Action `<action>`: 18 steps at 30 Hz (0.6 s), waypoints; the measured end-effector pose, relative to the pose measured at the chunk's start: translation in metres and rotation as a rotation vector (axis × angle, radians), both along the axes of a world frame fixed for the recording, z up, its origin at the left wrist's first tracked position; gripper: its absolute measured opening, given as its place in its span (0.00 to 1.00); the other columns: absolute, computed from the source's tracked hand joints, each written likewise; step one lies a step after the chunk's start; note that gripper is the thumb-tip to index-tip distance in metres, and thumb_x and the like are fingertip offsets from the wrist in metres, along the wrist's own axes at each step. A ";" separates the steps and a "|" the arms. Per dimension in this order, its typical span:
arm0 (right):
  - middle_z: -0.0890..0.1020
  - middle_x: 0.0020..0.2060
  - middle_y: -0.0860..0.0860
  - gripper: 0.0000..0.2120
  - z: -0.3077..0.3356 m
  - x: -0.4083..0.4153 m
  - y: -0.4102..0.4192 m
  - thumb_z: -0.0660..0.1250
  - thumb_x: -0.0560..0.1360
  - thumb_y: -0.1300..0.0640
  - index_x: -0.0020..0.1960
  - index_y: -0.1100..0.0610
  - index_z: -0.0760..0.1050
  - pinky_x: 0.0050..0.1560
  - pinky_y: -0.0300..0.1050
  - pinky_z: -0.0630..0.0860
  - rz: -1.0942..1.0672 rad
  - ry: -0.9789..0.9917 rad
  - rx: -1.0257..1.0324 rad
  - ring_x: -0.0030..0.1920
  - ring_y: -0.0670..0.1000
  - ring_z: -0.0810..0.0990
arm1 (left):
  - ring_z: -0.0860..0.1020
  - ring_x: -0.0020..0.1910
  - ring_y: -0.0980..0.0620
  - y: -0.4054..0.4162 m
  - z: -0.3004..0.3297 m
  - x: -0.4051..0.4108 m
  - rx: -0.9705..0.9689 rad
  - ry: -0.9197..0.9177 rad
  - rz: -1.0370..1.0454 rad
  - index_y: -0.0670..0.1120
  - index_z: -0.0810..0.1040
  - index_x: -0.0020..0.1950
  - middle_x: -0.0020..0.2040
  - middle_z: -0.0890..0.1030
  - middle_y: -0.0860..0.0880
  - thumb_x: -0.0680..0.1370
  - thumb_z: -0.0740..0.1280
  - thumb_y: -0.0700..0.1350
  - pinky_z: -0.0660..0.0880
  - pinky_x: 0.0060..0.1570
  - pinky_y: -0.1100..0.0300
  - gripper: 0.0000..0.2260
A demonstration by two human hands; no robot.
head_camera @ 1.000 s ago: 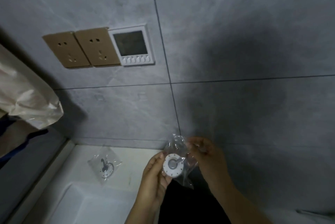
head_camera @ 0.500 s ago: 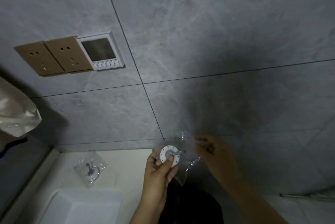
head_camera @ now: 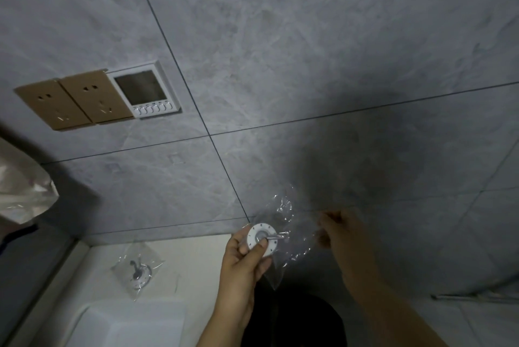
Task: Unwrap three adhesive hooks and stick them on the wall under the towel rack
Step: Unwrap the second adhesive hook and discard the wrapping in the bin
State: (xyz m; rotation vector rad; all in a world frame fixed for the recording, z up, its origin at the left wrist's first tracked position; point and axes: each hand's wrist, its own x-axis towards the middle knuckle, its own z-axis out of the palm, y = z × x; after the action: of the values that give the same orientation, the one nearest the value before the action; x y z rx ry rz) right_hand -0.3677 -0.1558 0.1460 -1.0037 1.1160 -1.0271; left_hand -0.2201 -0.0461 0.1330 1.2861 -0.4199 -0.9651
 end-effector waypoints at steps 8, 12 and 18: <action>0.81 0.35 0.52 0.03 0.003 -0.010 -0.007 0.68 0.71 0.60 0.40 0.54 0.76 0.30 0.37 0.72 0.103 0.082 0.068 0.30 0.46 0.77 | 0.84 0.51 0.48 0.000 0.003 0.005 0.062 -0.003 -0.098 0.45 0.78 0.59 0.53 0.85 0.44 0.67 0.74 0.42 0.80 0.45 0.58 0.20; 0.82 0.32 0.49 0.03 0.006 -0.013 -0.016 0.71 0.69 0.57 0.37 0.54 0.79 0.39 0.41 0.74 0.163 0.294 -0.099 0.35 0.46 0.78 | 0.84 0.48 0.49 -0.001 0.004 0.006 0.076 -0.022 -0.186 0.44 0.75 0.60 0.51 0.85 0.44 0.70 0.72 0.39 0.79 0.40 0.61 0.19; 0.79 0.24 0.46 0.08 -0.007 -0.019 -0.022 0.70 0.69 0.57 0.32 0.54 0.77 0.31 0.38 0.71 0.137 0.418 -0.133 0.27 0.42 0.76 | 0.83 0.49 0.47 -0.003 0.004 0.007 0.039 0.006 -0.274 0.46 0.80 0.56 0.52 0.85 0.43 0.67 0.73 0.39 0.80 0.47 0.57 0.18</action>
State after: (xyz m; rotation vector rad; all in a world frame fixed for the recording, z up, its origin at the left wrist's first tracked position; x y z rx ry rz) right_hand -0.3865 -0.1779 0.1391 -1.4264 1.3058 -0.8074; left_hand -0.2128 -0.0493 0.1374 1.2814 -0.5858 -1.2108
